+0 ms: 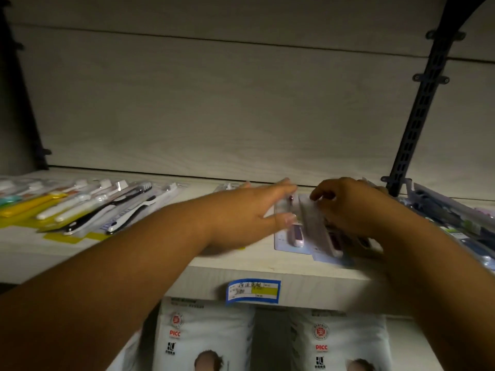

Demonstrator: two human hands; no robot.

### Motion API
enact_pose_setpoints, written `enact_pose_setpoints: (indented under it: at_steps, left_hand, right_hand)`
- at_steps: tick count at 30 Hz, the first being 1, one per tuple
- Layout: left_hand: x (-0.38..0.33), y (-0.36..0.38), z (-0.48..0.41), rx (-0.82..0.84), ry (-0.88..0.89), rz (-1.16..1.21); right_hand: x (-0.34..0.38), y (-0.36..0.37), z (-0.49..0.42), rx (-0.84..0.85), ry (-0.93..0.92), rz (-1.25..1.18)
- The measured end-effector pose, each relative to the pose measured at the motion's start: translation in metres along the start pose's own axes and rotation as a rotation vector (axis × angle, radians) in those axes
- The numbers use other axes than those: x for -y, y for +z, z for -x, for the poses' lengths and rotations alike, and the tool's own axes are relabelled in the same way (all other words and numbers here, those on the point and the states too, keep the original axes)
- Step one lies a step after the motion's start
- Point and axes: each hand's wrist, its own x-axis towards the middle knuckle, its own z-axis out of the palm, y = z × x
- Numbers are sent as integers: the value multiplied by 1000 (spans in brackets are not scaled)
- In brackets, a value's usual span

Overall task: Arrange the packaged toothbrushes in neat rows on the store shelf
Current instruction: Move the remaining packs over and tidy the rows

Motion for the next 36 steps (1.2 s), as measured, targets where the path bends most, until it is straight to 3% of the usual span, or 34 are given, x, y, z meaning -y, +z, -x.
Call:
enact_pose_setpoints:
  at_steps: [3,6,10,13,18,22,30,36]
  left_hand:
    - [35,-22,19,-172,-46,40]
    - [69,-38,42,-299,-160,13]
    - [89,-45,68,-373,-212,59]
    - [93,-46,80,-385,-191,125]
    - [89,-41,80,-147,-150,-5]
    - [84,-30,68,70,-36,-218]
    - [88,-31,66,-39,9,-311]
    - [95,-34,80,-53,-62,-348]
  right_hand:
    - [23,-16,2,-127,-176,-165]
    - [58,-29,5,-92,-326,-310]
    - [102,-23,-1,-82,-457,-350]
    - [120,-4,-8,-168,-495,-469]
    - [123,8,-11,-400,-497,-581]
    - [114,15,-12,-463,-431,-536]
    - [110,20,-9,-240,-266,-291]
    - [139,27,2,130,-176,-12]
